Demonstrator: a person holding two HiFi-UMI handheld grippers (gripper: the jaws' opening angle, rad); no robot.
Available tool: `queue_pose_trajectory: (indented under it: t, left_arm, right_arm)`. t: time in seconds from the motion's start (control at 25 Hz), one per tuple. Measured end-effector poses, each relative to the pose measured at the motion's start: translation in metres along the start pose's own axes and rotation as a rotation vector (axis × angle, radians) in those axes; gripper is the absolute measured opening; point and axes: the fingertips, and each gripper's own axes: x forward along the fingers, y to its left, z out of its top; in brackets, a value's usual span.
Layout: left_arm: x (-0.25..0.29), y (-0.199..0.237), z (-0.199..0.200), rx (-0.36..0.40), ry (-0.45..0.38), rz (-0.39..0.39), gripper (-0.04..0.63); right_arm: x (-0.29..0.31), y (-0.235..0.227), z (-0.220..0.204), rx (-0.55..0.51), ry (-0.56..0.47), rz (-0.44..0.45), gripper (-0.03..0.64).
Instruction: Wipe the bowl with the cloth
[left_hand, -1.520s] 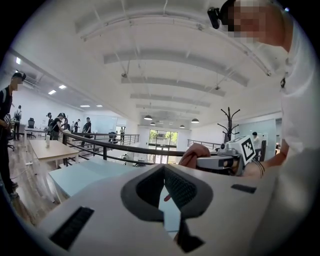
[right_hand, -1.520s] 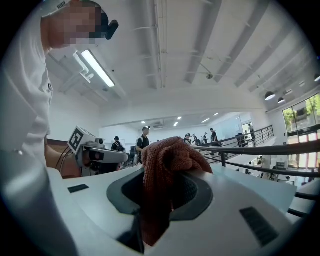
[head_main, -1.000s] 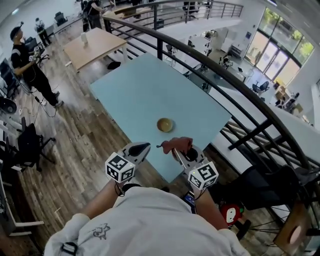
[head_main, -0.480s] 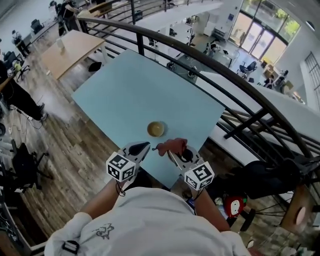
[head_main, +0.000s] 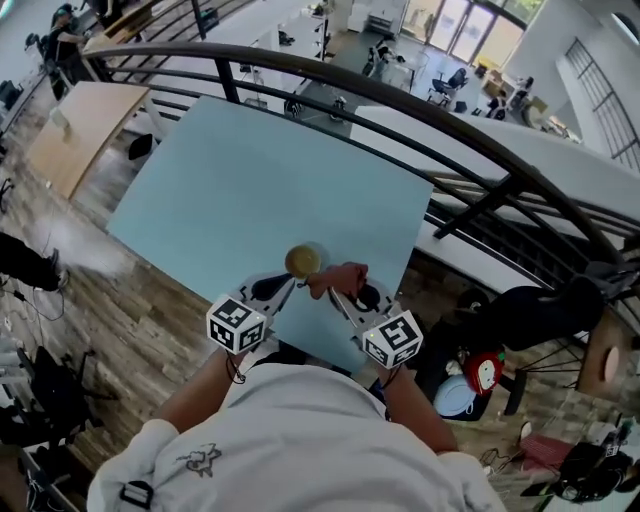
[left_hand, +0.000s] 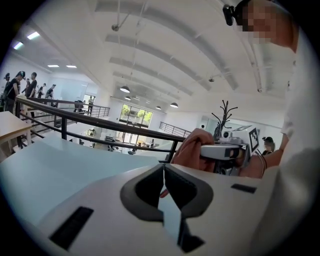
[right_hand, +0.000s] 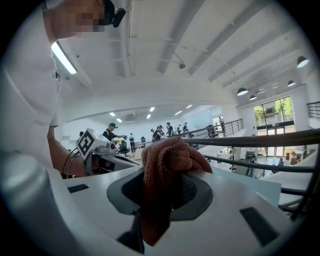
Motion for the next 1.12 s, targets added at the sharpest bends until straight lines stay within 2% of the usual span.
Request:
queue_pose_trajectory:
  t: [0.16,0.36,0.52,0.6,0.68,1.12]
  left_arm:
    - [0.003,0.014,-0.005,0.02,0.05,-0.086,0.017]
    - [0.01,0.042,-0.012,0.037,0.082,-0.123,0.017]
    - [0.017,0.061,-0.026,0.014,0.125,-0.146,0.017]
    - [0.023,0.072,-0.033,-0.003,0.147,-0.152,0.025]
    - [0.031,0.082,-0.042,-0.021,0.17,-0.153,0.074]
    - [0.078,0.132,-0.101,-0.066,0.32,-0.113,0.103]
  right_arm:
    - [0.017,-0.004,-0.003,0.02,-0.024,-0.101,0.107]
    - [0.038,-0.015,-0.017,0.036,-0.015,-0.182,0.107]
    - [0.044,-0.023,-0.033,0.062,0.009,-0.241,0.107]
    - [0.048,-0.027,-0.041,0.072,0.025,-0.259,0.107]
    - [0.052,-0.031,-0.051,0.089,0.04,-0.277,0.107]
    - [0.068,-0.041,-0.088,0.157,0.086,-0.313,0.107]
